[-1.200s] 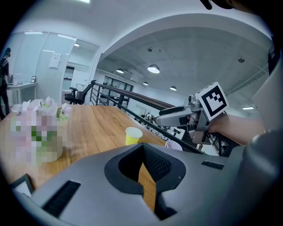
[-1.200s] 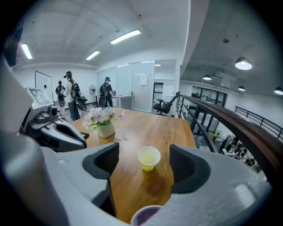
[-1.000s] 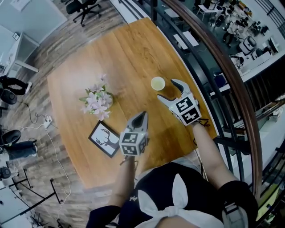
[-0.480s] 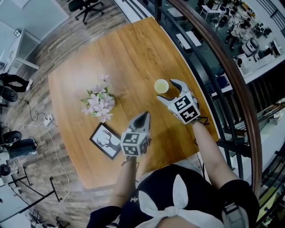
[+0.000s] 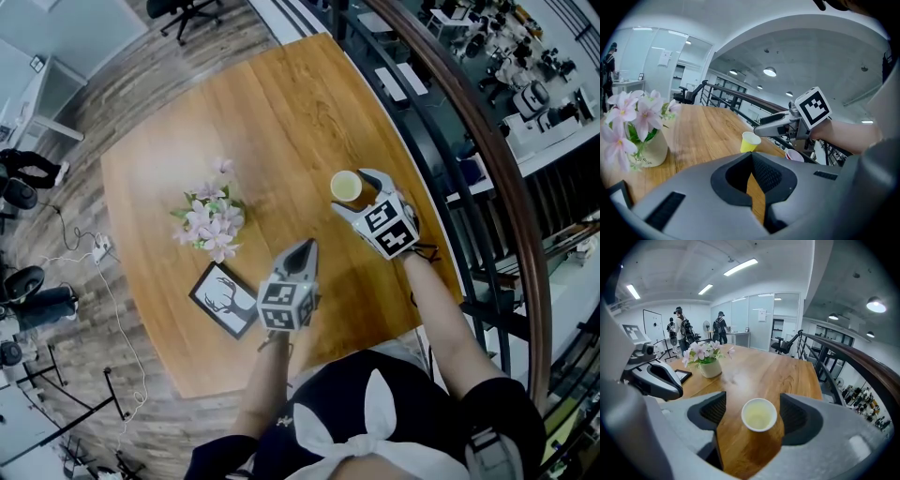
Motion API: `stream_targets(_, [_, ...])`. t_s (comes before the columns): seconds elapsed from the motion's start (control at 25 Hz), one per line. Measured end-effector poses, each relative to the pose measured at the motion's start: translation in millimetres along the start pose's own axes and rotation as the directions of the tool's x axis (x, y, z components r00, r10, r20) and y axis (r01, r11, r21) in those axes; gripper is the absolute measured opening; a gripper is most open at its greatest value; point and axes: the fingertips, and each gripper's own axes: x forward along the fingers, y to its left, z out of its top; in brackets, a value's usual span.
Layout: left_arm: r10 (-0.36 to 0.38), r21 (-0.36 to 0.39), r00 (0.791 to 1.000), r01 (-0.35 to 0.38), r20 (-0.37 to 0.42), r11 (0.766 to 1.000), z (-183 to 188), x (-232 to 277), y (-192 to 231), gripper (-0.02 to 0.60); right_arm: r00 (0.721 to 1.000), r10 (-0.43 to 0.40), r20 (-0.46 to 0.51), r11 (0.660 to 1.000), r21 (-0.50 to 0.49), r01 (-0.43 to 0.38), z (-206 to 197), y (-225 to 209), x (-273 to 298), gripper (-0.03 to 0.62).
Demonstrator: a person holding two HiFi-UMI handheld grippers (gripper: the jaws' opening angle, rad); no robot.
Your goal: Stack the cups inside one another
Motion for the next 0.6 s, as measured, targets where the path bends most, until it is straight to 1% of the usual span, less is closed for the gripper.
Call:
stream_targets(0.12, [0.007,-0.006,1.000,-0.007,-0.004,1.000,-0.7,2.2,5.8,0.009,1.000,-0.001,-0.017,1.000,-0.019,0.000,-2.3,-3.3,7.5,0.356])
stream_targets(0.2, [0.010,-0.011,1.000,-0.010,0.000,1.000,-0.3,4.1,8.2,0.009,0.999,0.001,-0.033,1.000,-0.016,-0.002,-6.7,-5.1,11.5,0.356])
stream_targets(0.28, [0.007,-0.017,1.000,-0.007,0.005,1.000,0.8,5.8,8.3,0.009,0.999,0.005,-0.046,1.000,-0.011,-0.006,-11.1,-6.2,15.0,0.356])
stream_targets(0.4, [0.000,-0.021,1.000,0.000,0.005,1.000,-2.2,8.7,8.4,0.009,0.998,0.007,-0.060,1.000,-0.030,-0.009,-15.3,-7.8,20.2,0.356])
stream_targets(0.6, [-0.007,-0.029,1.000,0.007,-0.013,1.000,-5.0,10.7,7.2,0.009,0.995,0.014,-0.099,1.000,0.021,-0.011,-29.5,-7.9,30.6,0.356])
